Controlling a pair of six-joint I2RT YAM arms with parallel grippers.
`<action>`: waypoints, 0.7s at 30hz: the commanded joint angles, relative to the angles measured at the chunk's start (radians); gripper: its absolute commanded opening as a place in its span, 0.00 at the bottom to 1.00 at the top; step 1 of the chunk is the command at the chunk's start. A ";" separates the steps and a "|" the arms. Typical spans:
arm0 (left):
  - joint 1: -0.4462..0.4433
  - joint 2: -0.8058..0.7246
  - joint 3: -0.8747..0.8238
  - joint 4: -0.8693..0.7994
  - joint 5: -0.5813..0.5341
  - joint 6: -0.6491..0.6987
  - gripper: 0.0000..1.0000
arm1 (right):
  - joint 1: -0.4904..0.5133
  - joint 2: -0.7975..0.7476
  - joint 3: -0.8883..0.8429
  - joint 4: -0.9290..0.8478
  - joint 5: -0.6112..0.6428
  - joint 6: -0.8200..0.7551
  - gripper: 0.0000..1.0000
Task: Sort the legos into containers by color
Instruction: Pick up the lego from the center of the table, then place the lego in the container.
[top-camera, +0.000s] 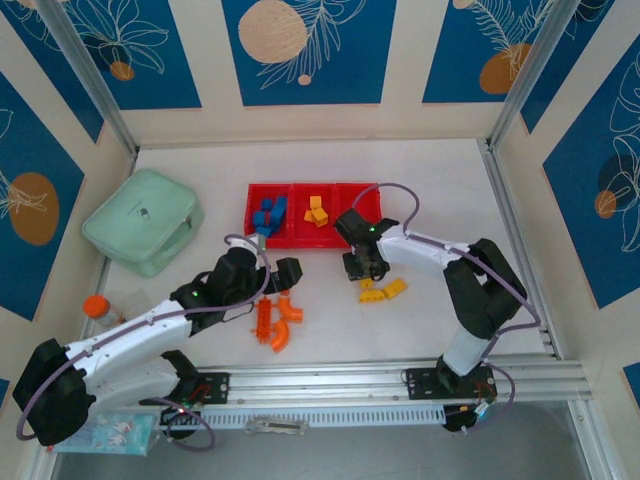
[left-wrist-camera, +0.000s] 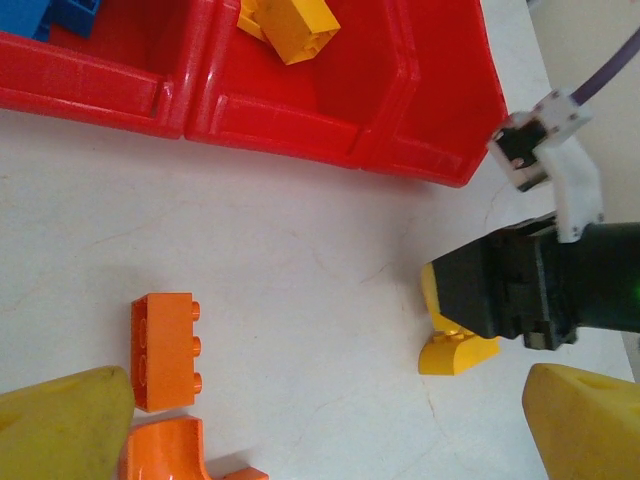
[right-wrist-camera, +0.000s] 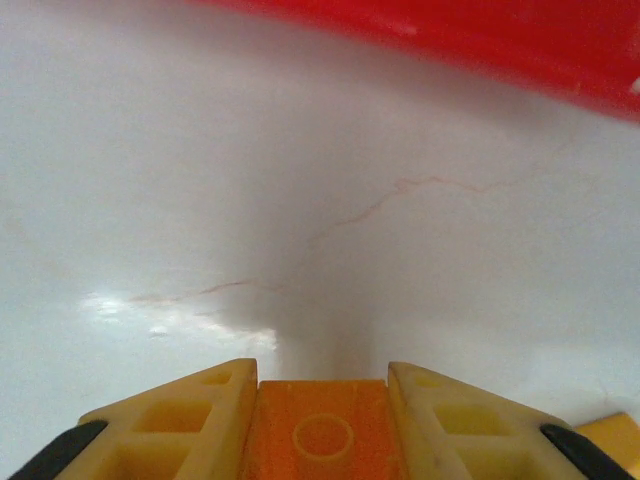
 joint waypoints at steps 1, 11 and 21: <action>0.007 -0.014 0.022 -0.023 -0.020 0.023 0.99 | 0.027 -0.046 0.093 -0.026 0.010 -0.028 0.34; 0.146 -0.071 0.074 -0.124 0.042 0.093 0.99 | 0.034 0.186 0.424 0.028 0.026 -0.069 0.33; 0.291 -0.038 0.109 -0.126 0.138 0.135 0.99 | -0.012 0.488 0.815 0.012 0.077 -0.093 0.35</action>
